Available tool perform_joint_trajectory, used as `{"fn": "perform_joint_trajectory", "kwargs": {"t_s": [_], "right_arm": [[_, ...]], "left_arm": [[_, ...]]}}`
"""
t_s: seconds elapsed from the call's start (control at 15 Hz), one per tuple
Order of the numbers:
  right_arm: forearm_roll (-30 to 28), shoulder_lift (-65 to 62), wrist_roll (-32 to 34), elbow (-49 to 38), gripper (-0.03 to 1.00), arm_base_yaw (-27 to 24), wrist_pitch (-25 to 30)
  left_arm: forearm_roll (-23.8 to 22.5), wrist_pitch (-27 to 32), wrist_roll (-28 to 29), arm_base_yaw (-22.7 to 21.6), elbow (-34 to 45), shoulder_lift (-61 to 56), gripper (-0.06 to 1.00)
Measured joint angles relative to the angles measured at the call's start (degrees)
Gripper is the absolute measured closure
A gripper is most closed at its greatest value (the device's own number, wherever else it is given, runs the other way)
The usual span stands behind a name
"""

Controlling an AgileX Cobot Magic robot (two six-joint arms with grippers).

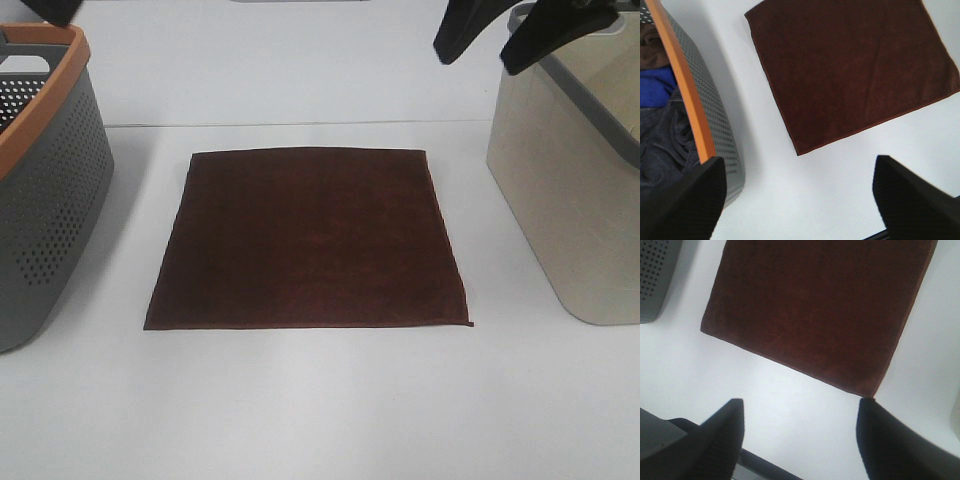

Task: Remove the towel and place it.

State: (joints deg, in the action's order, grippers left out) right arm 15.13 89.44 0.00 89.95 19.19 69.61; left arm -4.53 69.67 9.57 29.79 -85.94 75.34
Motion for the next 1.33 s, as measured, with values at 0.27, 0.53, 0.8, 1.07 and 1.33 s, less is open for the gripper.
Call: {"fn": "perform_joint_trajectory", "kwargs": {"t_s": [0.27,0.53,0.8,1.07,1.33], "right_arm": [[-2.52,-15.58,-1.09,-15.70,0.35,0.00,0.06],[-2.98,-31.51,-1.15,-36.44,0.35,0.00,0.06],[-6.88,-46.41,-1.20,-51.91,0.35,0.00,-1.15],[-12.49,-61.31,-1.20,-60.05,0.35,0.00,-6.59],[-14.44,-72.14,-1.20,-60.73,0.35,0.00,-8.37]], "left_arm": [[0.00,-0.06,2.64,0.00,17.48,-18.68,0.18],[0.00,0.00,3.95,0.00,39.76,-37.36,0.18],[0.11,-0.57,4.35,0.00,54.49,-55.92,0.18],[0.29,-8.02,-2.46,0.00,56.89,-65.78,0.18],[0.80,-8.88,-8.14,0.00,57.24,-66.29,0.18]]}}
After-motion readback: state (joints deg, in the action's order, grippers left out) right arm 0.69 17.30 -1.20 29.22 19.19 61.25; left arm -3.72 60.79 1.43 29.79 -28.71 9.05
